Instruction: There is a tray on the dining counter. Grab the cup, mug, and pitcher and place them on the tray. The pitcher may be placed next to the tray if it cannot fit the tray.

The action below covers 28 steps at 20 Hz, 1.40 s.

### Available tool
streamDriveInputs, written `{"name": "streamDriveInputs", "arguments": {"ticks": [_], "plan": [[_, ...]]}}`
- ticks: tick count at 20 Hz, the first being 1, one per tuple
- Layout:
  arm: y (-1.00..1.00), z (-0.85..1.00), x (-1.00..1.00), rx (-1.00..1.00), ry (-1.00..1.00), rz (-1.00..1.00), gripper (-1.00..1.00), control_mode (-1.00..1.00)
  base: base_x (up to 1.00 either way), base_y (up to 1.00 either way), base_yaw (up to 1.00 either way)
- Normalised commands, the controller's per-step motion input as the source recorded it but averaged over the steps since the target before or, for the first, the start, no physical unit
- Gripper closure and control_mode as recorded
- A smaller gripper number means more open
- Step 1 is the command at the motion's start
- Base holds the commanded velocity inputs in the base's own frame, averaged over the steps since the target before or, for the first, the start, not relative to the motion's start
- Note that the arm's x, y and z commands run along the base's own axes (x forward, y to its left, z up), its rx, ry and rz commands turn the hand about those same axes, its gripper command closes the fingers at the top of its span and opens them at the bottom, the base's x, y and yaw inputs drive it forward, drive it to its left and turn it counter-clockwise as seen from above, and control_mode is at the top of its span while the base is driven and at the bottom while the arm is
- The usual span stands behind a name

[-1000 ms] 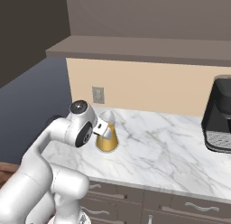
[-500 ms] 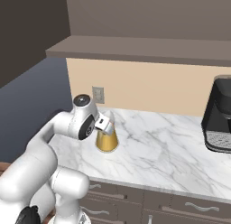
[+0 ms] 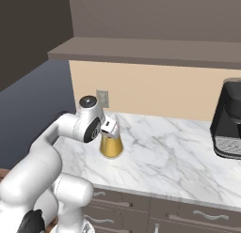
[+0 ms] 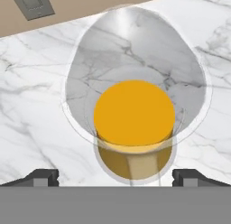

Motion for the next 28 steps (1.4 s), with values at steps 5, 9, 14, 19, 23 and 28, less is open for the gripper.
{"name": "streamDriveInputs", "arguments": {"ticks": [5,9,14,19,23,28], "plan": [[-0.15,0.00,0.00,0.00,0.00,0.02,-1.00,-1.00,0.00,0.00,0.00],[-0.19,0.00,0.00,0.00,0.00,0.02,-1.00,-1.00,0.00,0.00,0.00],[-0.02,-0.06,0.00,0.00,0.00,0.01,-1.00,-1.00,0.00,0.00,0.00],[0.00,-0.21,0.00,0.00,0.00,0.00,-1.00,-1.00,0.00,0.00,0.00],[0.00,-0.19,0.00,0.00,0.00,0.01,-1.00,-1.00,0.00,0.00,0.00],[0.00,-0.16,0.00,0.00,0.00,0.01,-1.00,-1.00,0.00,0.00,0.00]]}}
